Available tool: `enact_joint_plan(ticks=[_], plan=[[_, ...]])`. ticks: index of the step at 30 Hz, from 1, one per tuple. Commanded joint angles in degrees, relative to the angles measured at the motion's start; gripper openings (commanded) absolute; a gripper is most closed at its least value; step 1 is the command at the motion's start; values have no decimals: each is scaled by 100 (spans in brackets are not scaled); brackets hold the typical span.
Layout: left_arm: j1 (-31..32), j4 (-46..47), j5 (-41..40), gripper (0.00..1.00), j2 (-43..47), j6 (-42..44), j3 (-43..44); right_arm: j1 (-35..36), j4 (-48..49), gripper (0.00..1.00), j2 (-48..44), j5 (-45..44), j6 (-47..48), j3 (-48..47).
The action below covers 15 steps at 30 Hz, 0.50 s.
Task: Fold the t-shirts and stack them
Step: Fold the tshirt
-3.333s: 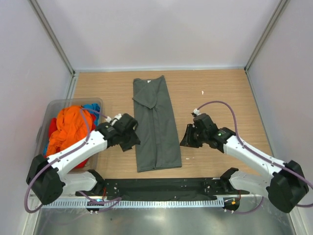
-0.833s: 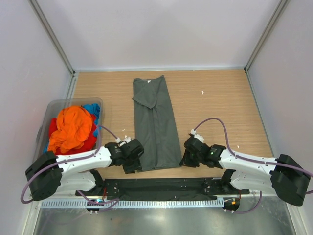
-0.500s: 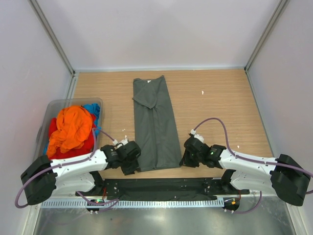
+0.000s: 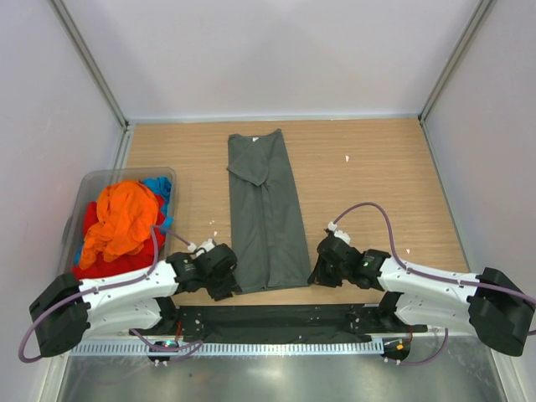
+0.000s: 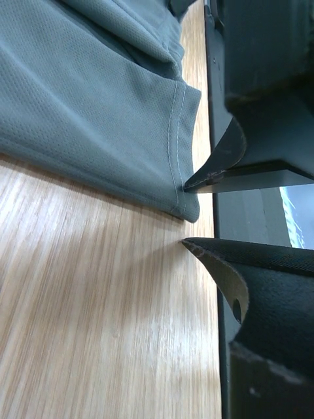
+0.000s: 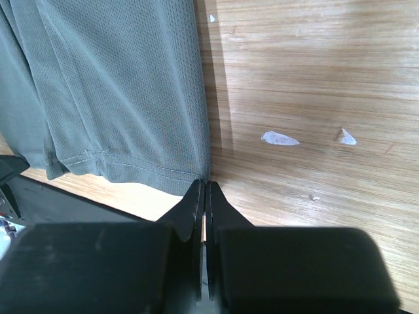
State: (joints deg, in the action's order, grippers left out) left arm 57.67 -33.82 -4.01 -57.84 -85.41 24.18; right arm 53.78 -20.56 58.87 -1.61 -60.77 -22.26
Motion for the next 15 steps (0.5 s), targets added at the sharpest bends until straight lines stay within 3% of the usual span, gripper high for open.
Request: enact_joint_plan(ticks=[1,5,12,15], plan=[[-10,104,-293,34,-165,-152,-90,36,166,1,-130,-103,-31,20],[-10,43,-293,30,-385,-117,-19,36,149,1,-165,-103,-31,11],[-10,-510,-538,5,-403,15,288,36,43,1,-315,-156,-49,47],[-10,-626,-636,0,-359,112,472,36,-18,1,-332,-191,-22,-24]])
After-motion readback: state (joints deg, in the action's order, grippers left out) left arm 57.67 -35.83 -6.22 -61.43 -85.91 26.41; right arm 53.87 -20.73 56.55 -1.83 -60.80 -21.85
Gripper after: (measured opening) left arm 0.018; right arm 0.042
